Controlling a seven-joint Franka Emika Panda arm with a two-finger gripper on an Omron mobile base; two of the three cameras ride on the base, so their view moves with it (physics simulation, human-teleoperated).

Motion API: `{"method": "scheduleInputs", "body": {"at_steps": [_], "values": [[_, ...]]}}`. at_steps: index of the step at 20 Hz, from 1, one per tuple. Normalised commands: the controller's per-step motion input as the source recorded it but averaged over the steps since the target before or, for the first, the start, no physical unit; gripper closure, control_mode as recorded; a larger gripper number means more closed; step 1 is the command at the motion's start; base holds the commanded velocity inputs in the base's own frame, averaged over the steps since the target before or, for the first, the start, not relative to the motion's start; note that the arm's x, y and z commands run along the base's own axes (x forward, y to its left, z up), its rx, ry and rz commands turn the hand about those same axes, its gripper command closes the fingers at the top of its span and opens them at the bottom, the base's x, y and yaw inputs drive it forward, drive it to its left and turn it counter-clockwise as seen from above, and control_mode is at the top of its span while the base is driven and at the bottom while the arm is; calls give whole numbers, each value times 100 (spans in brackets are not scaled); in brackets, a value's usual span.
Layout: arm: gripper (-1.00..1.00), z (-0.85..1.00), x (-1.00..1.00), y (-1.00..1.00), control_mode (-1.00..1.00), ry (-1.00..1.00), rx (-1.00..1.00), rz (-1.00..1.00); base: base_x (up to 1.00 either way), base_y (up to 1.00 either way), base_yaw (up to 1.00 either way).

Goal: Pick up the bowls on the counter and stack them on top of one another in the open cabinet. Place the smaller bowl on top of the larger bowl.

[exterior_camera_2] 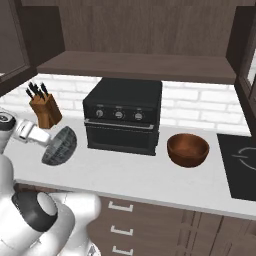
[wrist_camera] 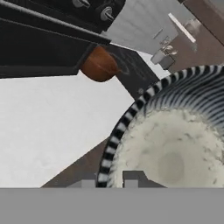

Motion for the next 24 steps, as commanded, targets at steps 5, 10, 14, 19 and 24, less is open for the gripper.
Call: {"method": "scheduleInputs", "body": {"at_steps": [5,10,14,19,24], "values": [[100,68,-14,-100,-100,-13,26,-14,0,0,0],[100,55,12,-100,-100,-2,32,-3,0,0,0],[100,47,18,-100,-100,-2,33,1,0,0,0],[100,31,30,-100,-100,0,27,6,0,0,0],[100,1,50,-100,-100,9,4,28,0,0,0]]}}
